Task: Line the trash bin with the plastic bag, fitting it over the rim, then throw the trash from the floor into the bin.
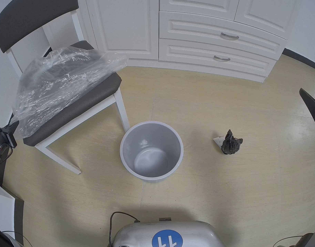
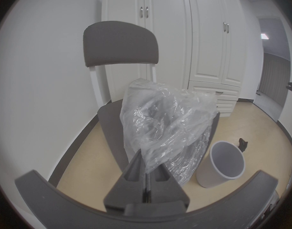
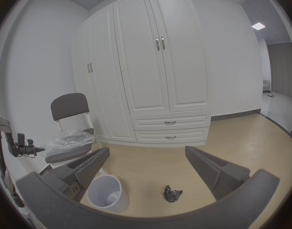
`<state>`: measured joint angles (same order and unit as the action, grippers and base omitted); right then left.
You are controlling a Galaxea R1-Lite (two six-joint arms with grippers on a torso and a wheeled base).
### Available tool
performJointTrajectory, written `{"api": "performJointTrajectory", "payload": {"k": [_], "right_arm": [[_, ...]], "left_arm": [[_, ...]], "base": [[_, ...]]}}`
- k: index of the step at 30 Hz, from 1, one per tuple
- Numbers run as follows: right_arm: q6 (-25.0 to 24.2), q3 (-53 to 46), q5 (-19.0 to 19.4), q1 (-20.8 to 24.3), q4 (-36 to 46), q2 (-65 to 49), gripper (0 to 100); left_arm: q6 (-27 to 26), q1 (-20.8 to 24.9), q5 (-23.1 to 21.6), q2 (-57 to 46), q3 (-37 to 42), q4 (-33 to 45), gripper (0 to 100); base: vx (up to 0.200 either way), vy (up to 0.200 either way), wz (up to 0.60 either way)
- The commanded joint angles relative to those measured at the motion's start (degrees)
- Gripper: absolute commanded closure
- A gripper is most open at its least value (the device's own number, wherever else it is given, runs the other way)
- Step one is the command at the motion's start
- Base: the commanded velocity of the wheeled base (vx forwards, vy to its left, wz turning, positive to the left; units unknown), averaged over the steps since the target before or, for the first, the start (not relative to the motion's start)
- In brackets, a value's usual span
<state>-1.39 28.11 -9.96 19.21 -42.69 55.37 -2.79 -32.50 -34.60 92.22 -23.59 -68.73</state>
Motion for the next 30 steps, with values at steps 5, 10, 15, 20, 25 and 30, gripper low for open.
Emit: {"api": "performJointTrajectory", "payload": {"k": [5, 10, 15, 20, 25, 30], "right_arm": [[1.48, -0.78, 0.03, 0.12, -0.02, 0.09, 0], [1.92, -0.87, 0.03, 0.21, 0.06, 0.62, 0], [2.0, -1.13, 0.03, 0.39, 0.06, 0.97, 0], [2.53, -1.39, -0.41, 1.97, 0.24, 1.94, 0], [2.71, -1.92, -0.5, 3.64, 0.06, 3.08, 0], [2.8, -2.36, -0.59, 4.61, 0.06, 4.4, 0]], "left_arm": [[2.26, 4.9, -0.03, -9.17, 4.34, -0.26, 100], [2.44, 9.12, -0.03, -14.26, 6.8, -0.26, 100], [2.53, 14.31, 0.06, -19.89, 9.26, -0.18, 100], [2.53, 19.4, 0.14, -25.51, 11.28, 0.53, 100], [2.53, 25.29, 0.41, -31.67, 12.95, 1.41, 100], [2.35, 29.07, 0.5, -36.59, 14.62, 4.31, 100]], "base": [[0.0, 0.0, 0.0], [0.0, 0.0, 0.0], [0.0, 0.0, 0.0], [0.0, 0.0, 0.0], [0.0, 0.0, 0.0], [0.0, 0.0, 0.0]]}}
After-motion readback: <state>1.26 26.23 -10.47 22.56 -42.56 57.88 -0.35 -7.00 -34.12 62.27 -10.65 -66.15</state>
